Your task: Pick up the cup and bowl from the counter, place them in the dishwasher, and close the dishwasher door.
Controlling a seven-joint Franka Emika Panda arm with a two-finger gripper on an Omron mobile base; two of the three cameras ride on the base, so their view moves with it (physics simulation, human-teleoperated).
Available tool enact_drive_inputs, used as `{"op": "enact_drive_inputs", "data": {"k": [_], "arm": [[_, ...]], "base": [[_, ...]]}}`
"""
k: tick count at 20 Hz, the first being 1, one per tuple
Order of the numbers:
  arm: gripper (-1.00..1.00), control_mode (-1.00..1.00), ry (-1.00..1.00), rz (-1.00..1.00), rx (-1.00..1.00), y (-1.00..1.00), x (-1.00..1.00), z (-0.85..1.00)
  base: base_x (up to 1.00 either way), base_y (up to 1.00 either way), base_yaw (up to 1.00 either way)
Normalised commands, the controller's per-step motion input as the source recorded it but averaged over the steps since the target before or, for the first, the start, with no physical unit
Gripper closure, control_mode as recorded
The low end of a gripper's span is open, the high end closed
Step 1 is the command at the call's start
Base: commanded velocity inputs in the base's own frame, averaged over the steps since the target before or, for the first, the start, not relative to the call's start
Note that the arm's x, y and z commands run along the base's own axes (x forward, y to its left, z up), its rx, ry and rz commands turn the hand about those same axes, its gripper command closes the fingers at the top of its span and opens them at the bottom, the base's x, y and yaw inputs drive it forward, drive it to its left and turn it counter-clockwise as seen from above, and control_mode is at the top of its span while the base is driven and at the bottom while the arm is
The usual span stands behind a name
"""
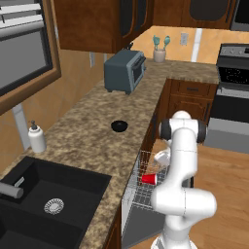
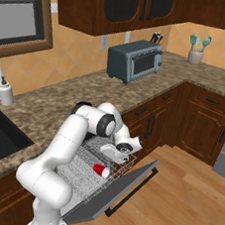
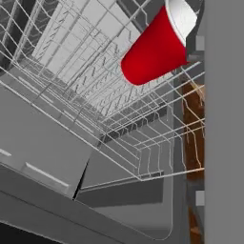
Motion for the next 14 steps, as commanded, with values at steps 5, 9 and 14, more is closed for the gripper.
{"op": "enact_drive_inputs", "data": {"k": [5,9,14], "arm": [[-1.00,-1.00,0.04,-0.11,0.08,0.01,0.00,1.00],[-1.00,-1.00,0.02,-0.19,0.01,0.24,-0.03,0.93],[-1.00,-1.00,-0.10,-0.44,-0.15,0.81,-0.43,0.61]], "base": [[0.00,0.00,0.00],[0.00,0.00,0.00],[0.00,0.00,0.00]]}}
